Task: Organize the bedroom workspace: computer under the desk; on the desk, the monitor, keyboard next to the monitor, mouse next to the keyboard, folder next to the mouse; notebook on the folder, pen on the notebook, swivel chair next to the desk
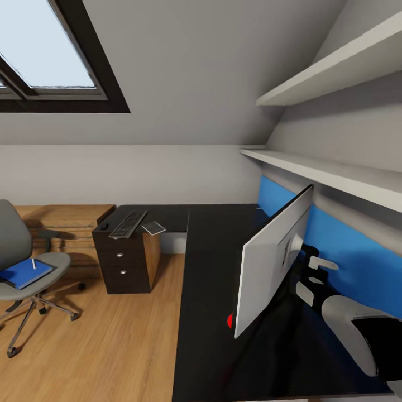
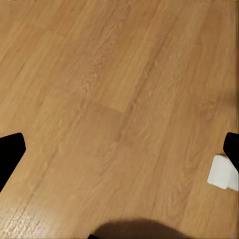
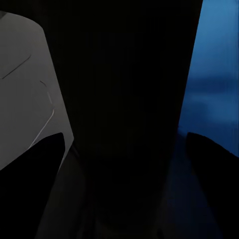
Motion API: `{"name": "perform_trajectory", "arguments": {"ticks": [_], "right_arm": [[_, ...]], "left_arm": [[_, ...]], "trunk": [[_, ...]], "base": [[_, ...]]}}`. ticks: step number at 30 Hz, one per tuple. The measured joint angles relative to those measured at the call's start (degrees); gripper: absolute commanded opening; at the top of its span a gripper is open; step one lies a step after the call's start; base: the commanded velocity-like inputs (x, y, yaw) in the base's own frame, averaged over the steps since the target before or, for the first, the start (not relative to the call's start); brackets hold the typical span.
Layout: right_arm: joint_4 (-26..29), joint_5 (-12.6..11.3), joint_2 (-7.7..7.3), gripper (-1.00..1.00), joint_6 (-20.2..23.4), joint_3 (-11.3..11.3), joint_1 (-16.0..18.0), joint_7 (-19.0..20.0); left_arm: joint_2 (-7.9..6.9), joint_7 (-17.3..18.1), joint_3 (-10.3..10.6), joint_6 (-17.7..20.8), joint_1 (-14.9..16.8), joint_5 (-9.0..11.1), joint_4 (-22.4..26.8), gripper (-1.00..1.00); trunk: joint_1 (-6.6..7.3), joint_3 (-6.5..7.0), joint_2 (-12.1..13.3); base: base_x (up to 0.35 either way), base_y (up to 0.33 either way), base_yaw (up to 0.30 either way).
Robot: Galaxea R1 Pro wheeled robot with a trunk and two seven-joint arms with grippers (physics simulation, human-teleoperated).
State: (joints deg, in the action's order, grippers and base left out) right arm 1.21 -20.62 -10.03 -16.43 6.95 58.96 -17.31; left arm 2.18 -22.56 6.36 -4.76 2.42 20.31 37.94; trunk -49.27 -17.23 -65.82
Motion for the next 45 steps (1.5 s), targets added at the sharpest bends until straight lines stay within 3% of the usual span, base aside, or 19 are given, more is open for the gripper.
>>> {"name": "perform_trajectory", "arguments": {"ticks": [16, 25, 28, 32, 34, 37, 38, 39, 41, 43, 44, 45], "right_arm": [[0.13, 0.47, 0.04, -1.0, 0.26, -0.05, 0.01, 0.71], [-0.17, -0.55, 0.1, -1.0, -0.3, 0.29, 0.01, -0.05], [-0.17, -0.52, 0.1, -1.0, -0.31, 0.26, 0.01, -0.05], [-0.17, -0.49, 0.1, -1.0, -0.31, 0.22, 0.0, -0.04], [-0.15, -0.37, 0.1, -1.0, -0.27, 0.09, 0.0, -0.03], [-0.12, -0.24, 0.09, -1.0, -0.2, 0.02, 0.0, -0.03], [-0.11, -0.2, 0.08, -1.0, -0.18, -0.01, -0.01, -0.02], [-0.11, -0.23, 0.09, -1.0, -0.18, 0.03, 0.0, -0.03], [-0.11, -0.28, 0.1, -1.0, -0.19, 0.08, 0.0, -0.04], [-0.12, -0.34, 0.1, -1.0, -0.22, 0.11, 0.0, -0.04], [-0.14, -0.38, 0.1, -1.0, -0.22, 0.15, 0.01, -0.05], [-0.13, -0.34, 0.1, -1.0, -0.21, 0.12, 0.0, -0.05]], "left_arm": [[0.01, 0.08, -0.01, 0.0, 0.0, 0.0, 0.01, 1.0], [0.01, 0.09, -0.03, 0.01, -0.01, -0.03, 0.04, 1.0], [-0.63, -0.24, -0.31, 0.18, 0.02, 0.01, 0.07, 1.0], [-4.8, -0.18, -1.32, 0.3, 0.1, 1.38, 0.43, 1.0], [-6.43, -0.06, -1.77, 0.36, 0.13, 3.92, 0.54, 1.0], [-9.21, 0.11, -2.19, 0.56, 0.23, 9.56, 1.28, 1.0], [-10.85, 0.15, -2.28, 1.23, 0.38, 11.93, 3.53, 1.0], [-11.93, 0.15, -2.32, 2.54, 0.59, 12.95, 5.95, 1.0], [-13.78, 0.02, -2.52, 8.28, 0.88, 14.36, 12.48, 1.0], [-15.06, -0.09, -4.02, 15.38, 0.98, 14.73, 18.93, 1.0], [-15.8, -0.26, -6.62, 22.49, 1.13, 15.17, 25.22, 1.0], [-16.06, -0.22, -8.72, 27.22, 1.2, 15.86, 30.35, 1.0]], "trunk": [[-0.01, 0.01, -0.01], [-0.01, 0.0, 0.0], [-0.02, 0.0, 0.0], [-0.01, 0.0, 0.0], [-0.01, 0.0, 0.0], [-0.01, 0.0, 0.0], [-0.02, 0.01, 0.0], [-0.02, 0.01, 0.01], [-0.02, 0.01, 0.01], [-0.02, 0.01, 0.01], [-0.02, 0.02, 0.01], [-0.02, 0.02, 0.01]], "base": [[0.104, -0.045, 0.0], [0.057, 0.044, 0.0], [0.003, 0.002, 0.0], [0.02, 0.001, 0.0], [0.062, 0.0, 0.0], [0.032, 0.0, 0.0], [0.01, 0.0, 0.0], [0.006, 0.0, 0.0], [0.003, 0.0, 0.0], [0.002, 0.0, 0.0], [0.0, 0.0, 0.0], [0.0, 0.0, 0.0]]}}
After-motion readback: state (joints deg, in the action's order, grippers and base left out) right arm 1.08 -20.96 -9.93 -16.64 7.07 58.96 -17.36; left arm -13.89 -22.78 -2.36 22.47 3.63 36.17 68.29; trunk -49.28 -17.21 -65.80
